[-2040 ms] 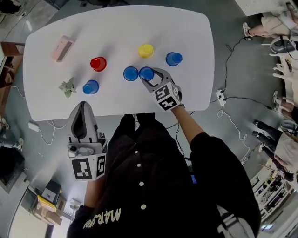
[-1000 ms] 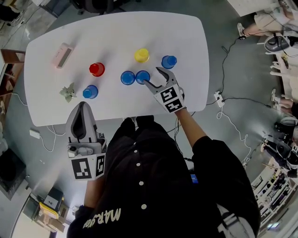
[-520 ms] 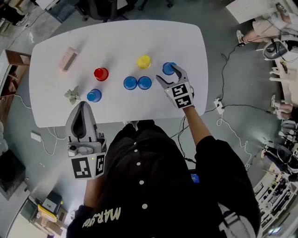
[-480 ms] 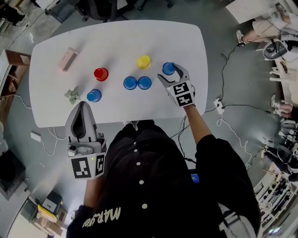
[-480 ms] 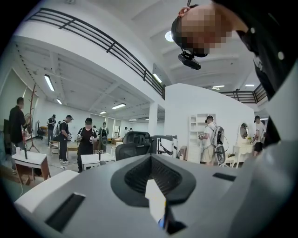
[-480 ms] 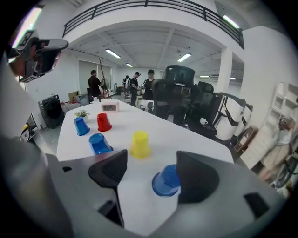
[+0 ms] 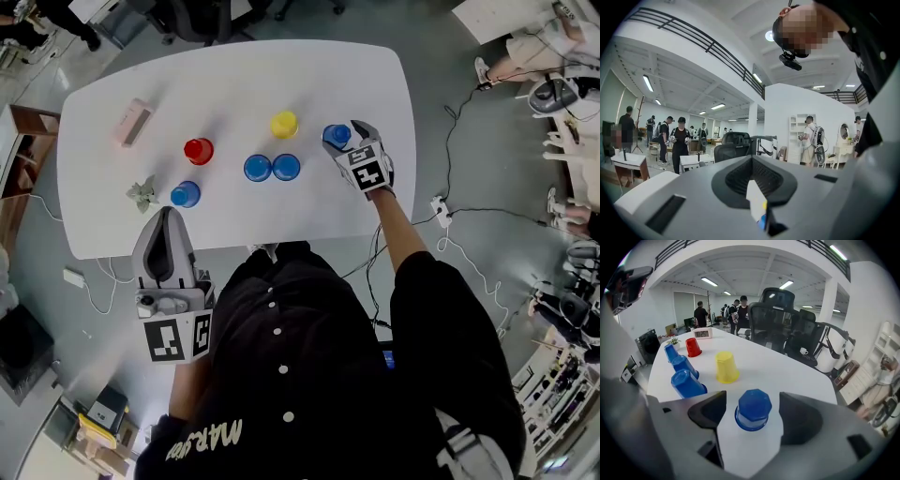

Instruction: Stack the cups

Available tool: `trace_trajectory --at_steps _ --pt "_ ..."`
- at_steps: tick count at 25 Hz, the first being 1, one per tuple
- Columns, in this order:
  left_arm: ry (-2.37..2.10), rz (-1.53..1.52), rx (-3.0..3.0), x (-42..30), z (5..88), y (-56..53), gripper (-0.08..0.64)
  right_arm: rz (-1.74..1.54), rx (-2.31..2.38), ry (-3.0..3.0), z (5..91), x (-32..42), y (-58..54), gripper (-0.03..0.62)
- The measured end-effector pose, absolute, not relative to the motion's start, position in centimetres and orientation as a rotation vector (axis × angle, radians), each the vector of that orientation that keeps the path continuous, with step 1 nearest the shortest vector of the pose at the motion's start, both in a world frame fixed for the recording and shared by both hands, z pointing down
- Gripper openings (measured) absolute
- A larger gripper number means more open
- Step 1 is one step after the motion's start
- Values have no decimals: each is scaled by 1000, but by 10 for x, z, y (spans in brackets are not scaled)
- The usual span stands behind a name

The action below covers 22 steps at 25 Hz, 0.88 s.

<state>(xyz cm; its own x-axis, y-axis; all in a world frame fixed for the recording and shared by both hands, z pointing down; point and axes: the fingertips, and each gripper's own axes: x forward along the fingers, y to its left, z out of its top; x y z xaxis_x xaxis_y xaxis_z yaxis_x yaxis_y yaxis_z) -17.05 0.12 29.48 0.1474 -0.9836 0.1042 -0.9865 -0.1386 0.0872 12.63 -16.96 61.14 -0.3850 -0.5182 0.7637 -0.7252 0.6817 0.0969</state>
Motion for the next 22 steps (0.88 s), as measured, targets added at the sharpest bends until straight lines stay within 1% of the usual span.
trace_trajectory --at_steps 3,5,6,14,22 --pt "-1971 42 2271 -169 295 2 11 327 932 -2055 621 129 -170 347" --pt "-1973 50 2273 -168 295 2 11 321 935 -2046 622 130 -170 241" --pt "-1974 54 2275 -167 296 2 11 314 940 -2047 621 131 -171 235" --pt "-1954 43 2296 -163 294 2 11 265 950 -2092 600 122 -159 232" --pt "-1929 27 2351 -153 286 2 11 261 915 -2114 594 110 -119 230"
